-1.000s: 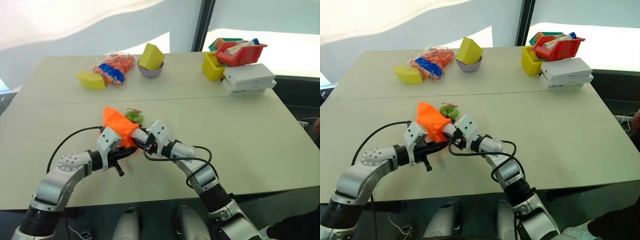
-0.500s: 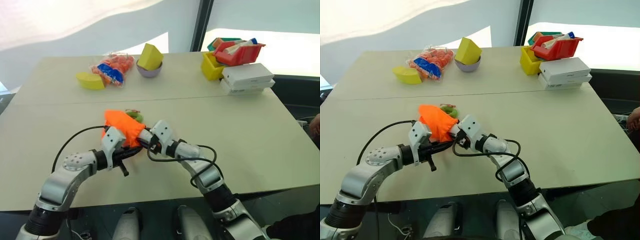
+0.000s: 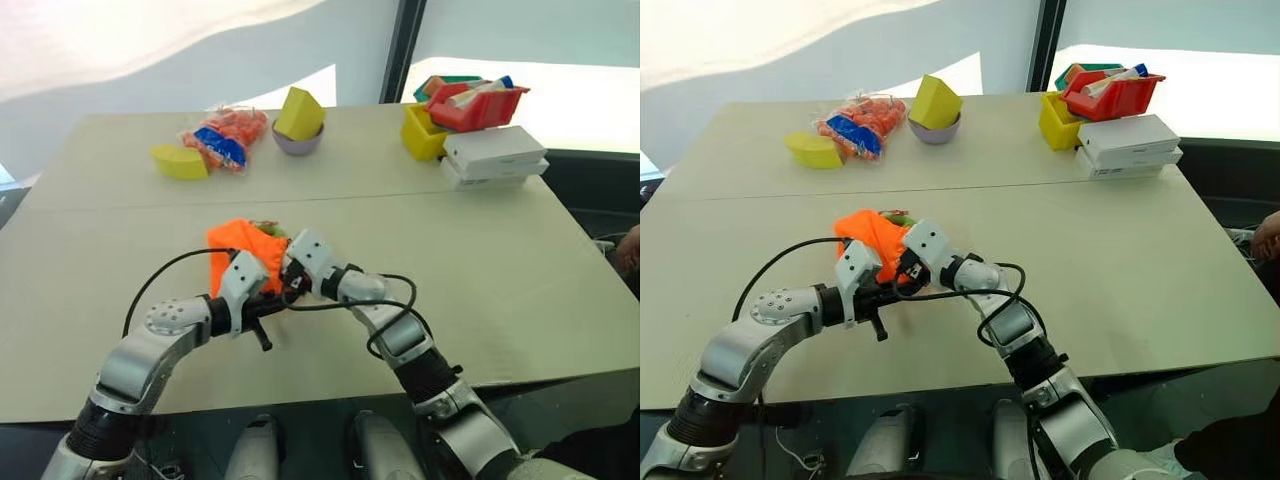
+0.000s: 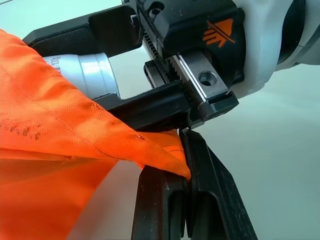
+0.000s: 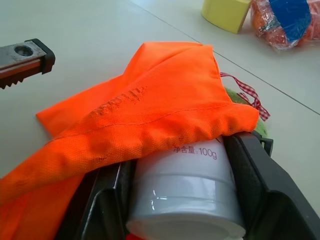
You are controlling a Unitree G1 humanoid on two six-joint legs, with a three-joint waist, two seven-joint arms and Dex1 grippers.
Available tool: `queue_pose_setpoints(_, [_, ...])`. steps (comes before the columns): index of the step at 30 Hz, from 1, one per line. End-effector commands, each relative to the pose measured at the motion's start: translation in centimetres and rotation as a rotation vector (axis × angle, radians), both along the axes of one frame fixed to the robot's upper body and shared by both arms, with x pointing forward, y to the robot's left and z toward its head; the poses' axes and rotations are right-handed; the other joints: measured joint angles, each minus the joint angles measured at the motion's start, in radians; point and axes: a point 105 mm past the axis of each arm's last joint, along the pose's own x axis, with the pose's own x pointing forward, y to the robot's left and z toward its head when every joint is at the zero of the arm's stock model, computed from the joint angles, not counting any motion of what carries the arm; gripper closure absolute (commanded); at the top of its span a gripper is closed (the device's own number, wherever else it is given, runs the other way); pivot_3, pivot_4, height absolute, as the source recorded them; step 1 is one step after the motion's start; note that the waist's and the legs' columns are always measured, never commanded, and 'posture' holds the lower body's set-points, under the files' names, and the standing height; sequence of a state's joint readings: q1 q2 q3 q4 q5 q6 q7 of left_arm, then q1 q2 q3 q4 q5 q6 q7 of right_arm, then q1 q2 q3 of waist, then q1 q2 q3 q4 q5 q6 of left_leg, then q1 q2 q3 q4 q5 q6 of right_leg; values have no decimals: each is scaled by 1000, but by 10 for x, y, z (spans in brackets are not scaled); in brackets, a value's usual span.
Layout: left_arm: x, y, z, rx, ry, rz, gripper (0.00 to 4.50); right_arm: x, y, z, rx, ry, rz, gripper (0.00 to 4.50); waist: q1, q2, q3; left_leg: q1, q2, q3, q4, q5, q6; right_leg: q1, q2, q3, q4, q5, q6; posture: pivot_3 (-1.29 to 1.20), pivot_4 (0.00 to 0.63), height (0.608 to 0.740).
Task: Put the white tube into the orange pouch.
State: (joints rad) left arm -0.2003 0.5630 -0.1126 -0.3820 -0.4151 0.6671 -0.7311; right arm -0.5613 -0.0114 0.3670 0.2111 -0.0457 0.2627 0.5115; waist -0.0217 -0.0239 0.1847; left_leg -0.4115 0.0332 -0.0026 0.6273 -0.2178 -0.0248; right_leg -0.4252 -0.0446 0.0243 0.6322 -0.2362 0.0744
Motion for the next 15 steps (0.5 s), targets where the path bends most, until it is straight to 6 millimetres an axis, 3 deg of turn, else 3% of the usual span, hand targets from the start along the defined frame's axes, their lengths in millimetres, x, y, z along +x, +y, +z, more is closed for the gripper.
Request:
queue_pose_setpoints(1, [-6, -15, 22, -89, -64, -64, 4500, -8, 15, 14, 46, -35, 58, 2142, 1, 0, 0, 0, 0, 0, 0, 0, 0, 0, 0, 0, 0, 0, 0, 0, 150, 740])
queue_pose_setpoints(6, [5, 10, 28, -169, -29, 42, 4500, -18, 3, 17, 60, -36, 96, 41, 2, 0, 0, 0, 0, 0, 1, 0, 0, 0, -1, 0, 0, 0, 0, 0, 150, 740])
queue_pose_setpoints(15, [21, 38, 39, -259, 11, 109, 4500, -38, -28, 19, 86, 9, 143, 41, 3, 0, 0, 0, 0, 0, 1, 0, 0, 0, 0, 0, 0, 0, 0, 0, 150, 740])
